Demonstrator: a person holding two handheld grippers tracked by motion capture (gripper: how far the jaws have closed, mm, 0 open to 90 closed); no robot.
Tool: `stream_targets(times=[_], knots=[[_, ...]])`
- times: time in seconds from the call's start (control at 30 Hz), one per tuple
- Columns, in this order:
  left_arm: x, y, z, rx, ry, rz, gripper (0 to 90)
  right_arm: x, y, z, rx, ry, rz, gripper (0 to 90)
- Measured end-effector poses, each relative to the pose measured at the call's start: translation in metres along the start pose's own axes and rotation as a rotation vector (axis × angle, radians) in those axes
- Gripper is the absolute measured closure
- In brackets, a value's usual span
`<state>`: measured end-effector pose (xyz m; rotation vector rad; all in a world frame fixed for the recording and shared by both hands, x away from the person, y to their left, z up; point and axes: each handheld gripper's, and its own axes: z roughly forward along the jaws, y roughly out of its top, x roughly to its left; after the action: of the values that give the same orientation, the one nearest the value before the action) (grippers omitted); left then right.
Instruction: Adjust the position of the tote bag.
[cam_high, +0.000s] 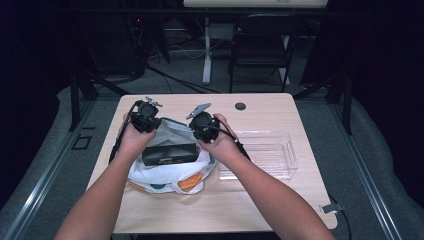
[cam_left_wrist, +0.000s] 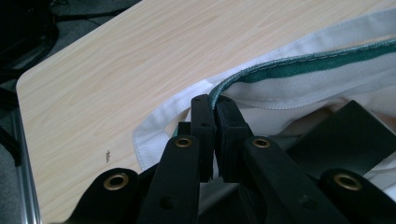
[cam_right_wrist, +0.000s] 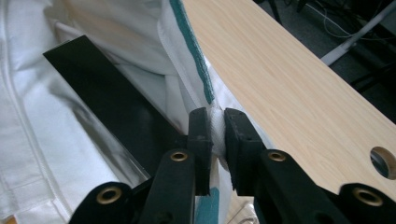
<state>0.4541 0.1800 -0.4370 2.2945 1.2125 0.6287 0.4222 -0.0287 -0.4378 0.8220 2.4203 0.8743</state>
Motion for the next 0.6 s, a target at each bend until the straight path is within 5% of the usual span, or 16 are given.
stream_targets(times=[0.6], knots=[[-0.001, 0.002, 0.004, -0.007, -0.004, 0.004, 87.6, 0.0, -0.002, 0.02, 0.08, 0.042, 0.011, 69.1]])
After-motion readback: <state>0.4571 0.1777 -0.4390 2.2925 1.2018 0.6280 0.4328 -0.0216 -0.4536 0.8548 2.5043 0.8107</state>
